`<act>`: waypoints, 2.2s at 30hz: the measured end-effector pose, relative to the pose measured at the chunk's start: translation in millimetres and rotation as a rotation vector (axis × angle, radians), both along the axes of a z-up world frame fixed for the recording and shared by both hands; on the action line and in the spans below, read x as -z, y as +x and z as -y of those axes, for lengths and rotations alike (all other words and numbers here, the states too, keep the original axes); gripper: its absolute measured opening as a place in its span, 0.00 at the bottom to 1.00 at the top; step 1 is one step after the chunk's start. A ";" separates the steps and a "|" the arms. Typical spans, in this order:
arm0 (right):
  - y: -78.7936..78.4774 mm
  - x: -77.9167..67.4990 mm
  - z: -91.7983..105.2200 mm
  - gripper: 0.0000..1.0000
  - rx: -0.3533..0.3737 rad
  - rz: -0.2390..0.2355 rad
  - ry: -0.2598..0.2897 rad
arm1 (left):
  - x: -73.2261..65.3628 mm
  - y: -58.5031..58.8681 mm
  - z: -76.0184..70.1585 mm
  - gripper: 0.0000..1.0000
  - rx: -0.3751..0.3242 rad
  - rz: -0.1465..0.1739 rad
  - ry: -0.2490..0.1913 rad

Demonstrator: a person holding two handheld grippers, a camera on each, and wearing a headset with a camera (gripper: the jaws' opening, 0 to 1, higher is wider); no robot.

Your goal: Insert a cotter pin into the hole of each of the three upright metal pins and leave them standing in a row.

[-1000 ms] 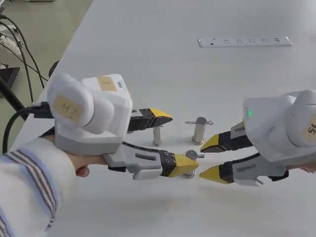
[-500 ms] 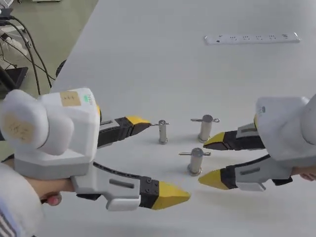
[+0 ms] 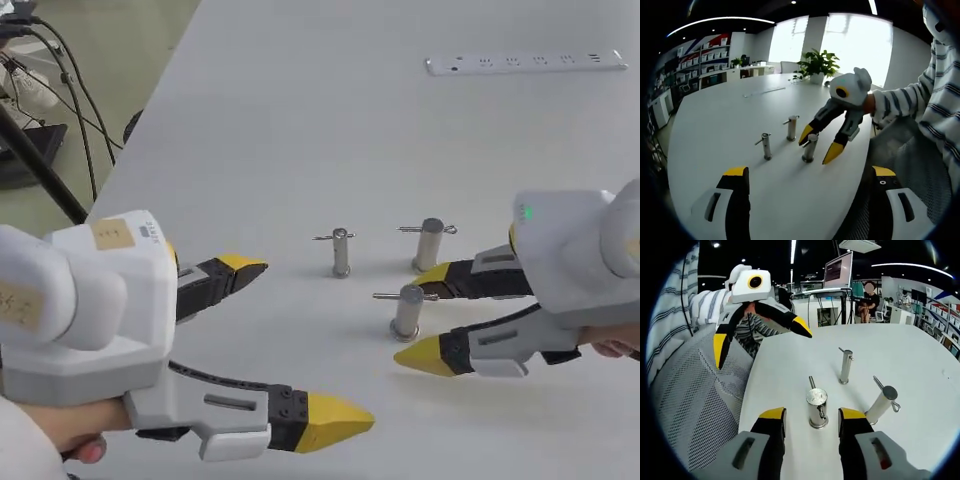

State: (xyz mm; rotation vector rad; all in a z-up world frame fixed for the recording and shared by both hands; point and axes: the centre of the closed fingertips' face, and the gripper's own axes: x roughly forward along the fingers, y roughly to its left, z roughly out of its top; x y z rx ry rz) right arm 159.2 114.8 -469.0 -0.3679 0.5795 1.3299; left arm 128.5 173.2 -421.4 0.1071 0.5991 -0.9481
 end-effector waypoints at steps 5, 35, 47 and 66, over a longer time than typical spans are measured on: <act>-0.3 -5.3 -7.1 0.37 0.007 -0.009 0.049 | -0.5 -0.9 -8.7 0.99 -0.074 -0.001 -0.019; 8.6 -4.9 -8.6 0.09 0.015 0.046 0.126 | -6.6 1.5 -9.8 0.99 -0.098 0.008 -0.017; -3.0 -38.2 -11.2 0.08 -0.067 0.058 0.202 | -6.5 -0.8 -7.5 0.99 -0.074 0.002 -0.002; 16.5 -59.2 67.5 0.08 -0.071 0.112 0.153 | -9.8 -1.9 -7.0 0.95 -0.078 -0.005 -0.019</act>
